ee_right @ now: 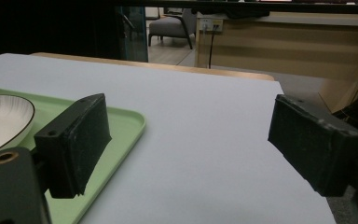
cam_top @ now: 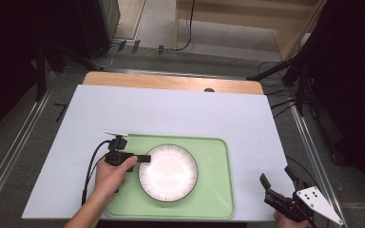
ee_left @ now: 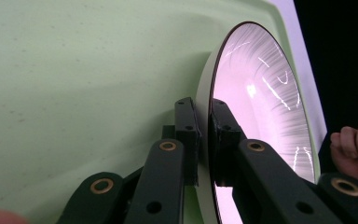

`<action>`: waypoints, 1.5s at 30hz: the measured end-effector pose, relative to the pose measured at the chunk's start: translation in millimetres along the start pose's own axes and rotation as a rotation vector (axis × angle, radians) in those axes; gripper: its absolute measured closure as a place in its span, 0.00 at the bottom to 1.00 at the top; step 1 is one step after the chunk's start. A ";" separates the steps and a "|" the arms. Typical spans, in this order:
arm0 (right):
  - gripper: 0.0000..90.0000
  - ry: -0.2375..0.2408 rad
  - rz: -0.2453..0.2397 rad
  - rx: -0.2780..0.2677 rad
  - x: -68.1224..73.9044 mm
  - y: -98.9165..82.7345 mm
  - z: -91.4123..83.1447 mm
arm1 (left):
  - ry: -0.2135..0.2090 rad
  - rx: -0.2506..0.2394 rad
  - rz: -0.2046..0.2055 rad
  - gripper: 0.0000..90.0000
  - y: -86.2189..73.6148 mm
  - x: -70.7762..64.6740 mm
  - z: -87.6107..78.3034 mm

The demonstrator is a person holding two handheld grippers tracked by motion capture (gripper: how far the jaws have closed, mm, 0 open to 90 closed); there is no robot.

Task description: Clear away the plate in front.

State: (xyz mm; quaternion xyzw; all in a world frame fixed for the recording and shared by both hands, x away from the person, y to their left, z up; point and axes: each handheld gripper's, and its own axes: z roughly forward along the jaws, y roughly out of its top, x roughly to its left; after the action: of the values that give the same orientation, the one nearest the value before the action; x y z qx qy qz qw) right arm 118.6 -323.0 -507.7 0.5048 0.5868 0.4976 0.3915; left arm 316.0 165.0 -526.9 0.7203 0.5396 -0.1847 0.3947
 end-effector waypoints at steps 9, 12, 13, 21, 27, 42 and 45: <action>0.15 -0.011 -0.006 0.002 0.1 -0.4 0.5 | 0.020 0.003 0.013 0.94 0.1 -1.1 0.9; 0.15 -0.013 -0.006 0.004 0.7 -0.3 0.6 | 0.024 0.002 0.019 0.95 -0.1 -1.5 1.0; 0.15 -0.013 -0.006 0.004 0.9 -0.3 0.6 | 0.025 0.000 0.020 0.95 -0.2 -1.7 1.2; 0.15 -0.011 -0.007 0.011 2.2 -0.8 1.7 | 0.023 0.003 0.025 0.95 -0.2 -3.0 2.4; 0.15 -0.011 -0.009 0.009 1.5 -0.9 2.0 | 0.004 0.000 0.041 0.94 0.5 -3.1 1.7; 0.15 -0.015 -0.004 0.009 0.3 -1.3 0.7 | -0.050 -0.272 0.267 0.42 -11.2 -9.1 -28.2; 0.15 -0.015 -0.005 0.009 0.3 -1.4 1.1 | -0.030 -0.304 0.294 0.31 -14.0 -9.6 -35.1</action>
State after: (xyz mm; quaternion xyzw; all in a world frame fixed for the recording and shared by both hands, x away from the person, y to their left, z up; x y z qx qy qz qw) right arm 119.3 -322.5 -509.2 0.5088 0.5874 0.4901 0.3948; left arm 294.0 187.4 -503.7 0.7207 0.4444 -0.0524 0.5294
